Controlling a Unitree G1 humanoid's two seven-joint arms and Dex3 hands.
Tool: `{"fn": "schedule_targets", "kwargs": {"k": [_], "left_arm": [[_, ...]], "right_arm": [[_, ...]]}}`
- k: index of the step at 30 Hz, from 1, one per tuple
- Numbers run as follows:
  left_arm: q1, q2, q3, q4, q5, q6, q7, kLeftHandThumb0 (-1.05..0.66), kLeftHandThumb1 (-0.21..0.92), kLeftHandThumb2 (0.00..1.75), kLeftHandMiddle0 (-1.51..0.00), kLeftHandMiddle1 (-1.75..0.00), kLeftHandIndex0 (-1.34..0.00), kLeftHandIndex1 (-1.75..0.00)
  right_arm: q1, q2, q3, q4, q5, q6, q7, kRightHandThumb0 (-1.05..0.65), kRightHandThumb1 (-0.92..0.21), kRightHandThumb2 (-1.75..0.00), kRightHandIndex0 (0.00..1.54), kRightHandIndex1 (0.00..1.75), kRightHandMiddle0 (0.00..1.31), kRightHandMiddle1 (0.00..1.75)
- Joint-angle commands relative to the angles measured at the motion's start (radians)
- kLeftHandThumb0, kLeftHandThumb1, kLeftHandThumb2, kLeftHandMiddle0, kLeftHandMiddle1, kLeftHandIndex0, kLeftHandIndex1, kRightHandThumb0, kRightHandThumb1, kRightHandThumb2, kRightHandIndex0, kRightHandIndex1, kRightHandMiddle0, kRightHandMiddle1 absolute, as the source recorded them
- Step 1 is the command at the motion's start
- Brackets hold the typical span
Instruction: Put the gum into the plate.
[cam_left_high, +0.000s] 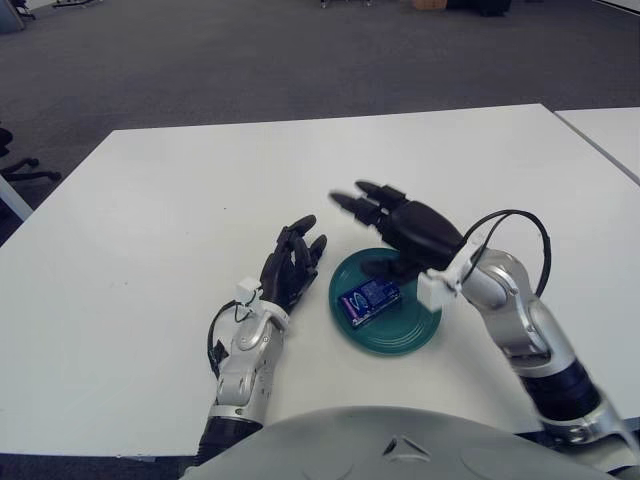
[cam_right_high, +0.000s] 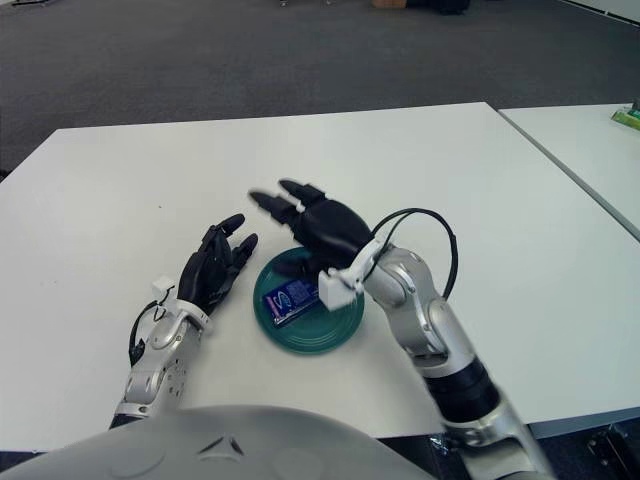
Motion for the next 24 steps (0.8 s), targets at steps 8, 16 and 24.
{"fn": "schedule_targets", "kwargs": {"k": [8,16,24], "left_arm": [[0.022,-0.029,-0.01,-0.01,0.012,-0.003,0.013,-0.86,0.92,0.9,-0.5,-0.06,0.0,-0.78],[0.064,-0.044,-0.052,-0.038,0.035,-0.016,0.031,-0.86,0.92,0.9,-0.5,-0.06,0.0,-0.78],[0.106,-0.048,-0.1,-0.069,0.05,-0.028,0.057,-0.86,0.92,0.9,-0.5,-0.06,0.0,-0.78]], "right_arm": [[0.071,0.209,-0.207,0.12,0.265,-0.054,-0.334,-0.95,-0.92,-0.77,0.28,0.06,0.0,0.63],[0.105,0.266,-0.346,0.084,0.474,0.018,-0.381,-0.76,-0.92,-0.71,0.44,0.11,0.02,0.91],[0.262,0.329,-0.424,-0.023,0.597,0.072,-0.437,-0.63,-0.92,-0.7,0.48,0.41,0.11,1.08]]}}
